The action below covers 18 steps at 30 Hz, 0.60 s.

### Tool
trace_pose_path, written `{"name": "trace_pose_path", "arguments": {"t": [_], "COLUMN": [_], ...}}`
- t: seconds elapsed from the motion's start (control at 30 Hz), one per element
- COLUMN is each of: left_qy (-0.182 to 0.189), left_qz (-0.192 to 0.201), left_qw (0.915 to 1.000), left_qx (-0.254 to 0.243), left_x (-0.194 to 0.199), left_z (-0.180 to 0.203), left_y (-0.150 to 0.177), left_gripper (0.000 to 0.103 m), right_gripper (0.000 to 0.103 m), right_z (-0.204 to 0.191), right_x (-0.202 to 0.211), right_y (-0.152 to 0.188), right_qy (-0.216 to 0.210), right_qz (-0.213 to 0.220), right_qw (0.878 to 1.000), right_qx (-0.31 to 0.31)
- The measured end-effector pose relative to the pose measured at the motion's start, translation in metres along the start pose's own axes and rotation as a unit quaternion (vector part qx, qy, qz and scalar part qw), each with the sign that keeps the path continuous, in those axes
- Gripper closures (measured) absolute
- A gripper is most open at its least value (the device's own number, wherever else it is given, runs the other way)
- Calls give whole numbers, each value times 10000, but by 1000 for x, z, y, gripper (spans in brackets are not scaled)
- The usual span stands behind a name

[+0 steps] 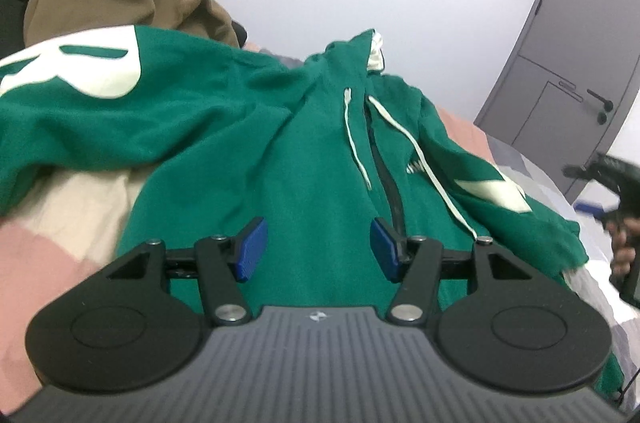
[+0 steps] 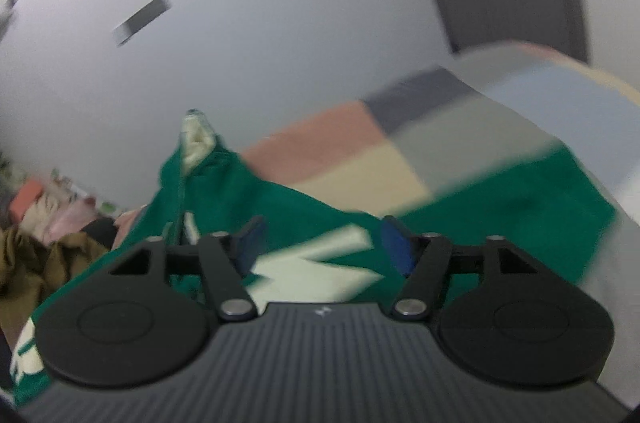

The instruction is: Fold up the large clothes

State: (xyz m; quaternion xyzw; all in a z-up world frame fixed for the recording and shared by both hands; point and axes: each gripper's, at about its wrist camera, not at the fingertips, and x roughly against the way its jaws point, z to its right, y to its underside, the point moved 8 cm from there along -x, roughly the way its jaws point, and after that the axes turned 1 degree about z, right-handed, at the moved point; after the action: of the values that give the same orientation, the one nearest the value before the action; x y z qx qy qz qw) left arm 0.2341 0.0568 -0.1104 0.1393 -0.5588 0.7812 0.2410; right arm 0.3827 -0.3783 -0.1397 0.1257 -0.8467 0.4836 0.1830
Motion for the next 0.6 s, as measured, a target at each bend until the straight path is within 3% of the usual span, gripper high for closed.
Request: {"name": "trace_pose_path", "arguments": {"t": [0.03, 0.23, 0.33, 0.43, 0.6], "left_qy": [-14, -180, -263, -310, -362], "left_qz": [-25, -178, -229, -298, -414], "left_qw": [10000, 9997, 9994, 9987, 9967], "left_qx": [-13, -53, 29, 258, 604], "left_x": [2, -1, -6, -12, -22], "left_z": [1, 5, 2, -6, -20], "left_y": [3, 15, 17, 16, 19], "left_gripper": [40, 40, 40, 40, 40], "right_gripper": [19, 20, 22, 22, 19], "right_z": [16, 97, 118, 125, 120], "right_x": [5, 10, -10, -20, -35], "right_y": [3, 24, 38, 48, 44], "right_qy": [71, 177, 398, 389, 249], "right_qz": [21, -244, -663, -832, -877], "right_qw": [9998, 9890, 9779, 9748, 9801], "right_qx": [-184, -1451, -1943, -2033, -1764]}}
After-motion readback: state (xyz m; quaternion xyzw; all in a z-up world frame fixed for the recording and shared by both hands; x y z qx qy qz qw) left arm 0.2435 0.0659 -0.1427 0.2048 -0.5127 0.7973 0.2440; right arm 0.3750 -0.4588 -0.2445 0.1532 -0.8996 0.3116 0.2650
